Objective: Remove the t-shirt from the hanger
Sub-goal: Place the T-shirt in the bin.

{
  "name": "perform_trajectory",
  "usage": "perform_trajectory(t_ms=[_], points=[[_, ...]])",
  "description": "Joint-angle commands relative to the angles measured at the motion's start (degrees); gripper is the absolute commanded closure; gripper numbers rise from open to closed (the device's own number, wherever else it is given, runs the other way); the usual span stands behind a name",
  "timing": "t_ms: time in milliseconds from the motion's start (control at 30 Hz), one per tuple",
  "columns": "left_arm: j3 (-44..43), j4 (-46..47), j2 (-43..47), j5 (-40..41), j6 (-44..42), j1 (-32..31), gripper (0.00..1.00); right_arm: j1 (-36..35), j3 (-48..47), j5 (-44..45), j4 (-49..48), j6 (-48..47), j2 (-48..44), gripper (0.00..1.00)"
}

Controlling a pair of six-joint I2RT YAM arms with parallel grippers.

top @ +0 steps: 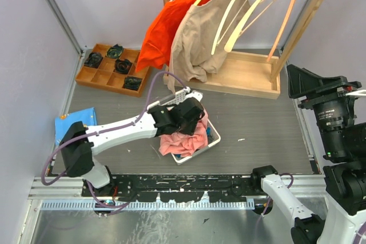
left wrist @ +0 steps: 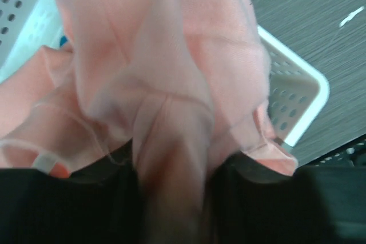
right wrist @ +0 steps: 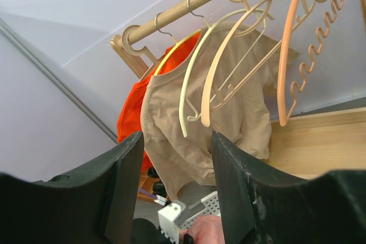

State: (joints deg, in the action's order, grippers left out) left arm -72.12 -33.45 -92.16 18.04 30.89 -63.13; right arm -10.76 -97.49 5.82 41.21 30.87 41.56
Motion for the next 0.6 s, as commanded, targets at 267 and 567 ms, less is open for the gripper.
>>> perform_trajectory(t_ms=[267, 567], points=[[-13.7, -16.7, 11.5, 5.2, -0.3, 0.2, 0.44, -0.1, 3.8, -2.7, -7.1, 0.6, 0.8, 0.44], [-20.7, -3.1, 19.0, 11.0, -13.8, 0.6, 0.29, -0.1, 4.5, -4.4, -9.3, 0.6, 2.0, 0.44]])
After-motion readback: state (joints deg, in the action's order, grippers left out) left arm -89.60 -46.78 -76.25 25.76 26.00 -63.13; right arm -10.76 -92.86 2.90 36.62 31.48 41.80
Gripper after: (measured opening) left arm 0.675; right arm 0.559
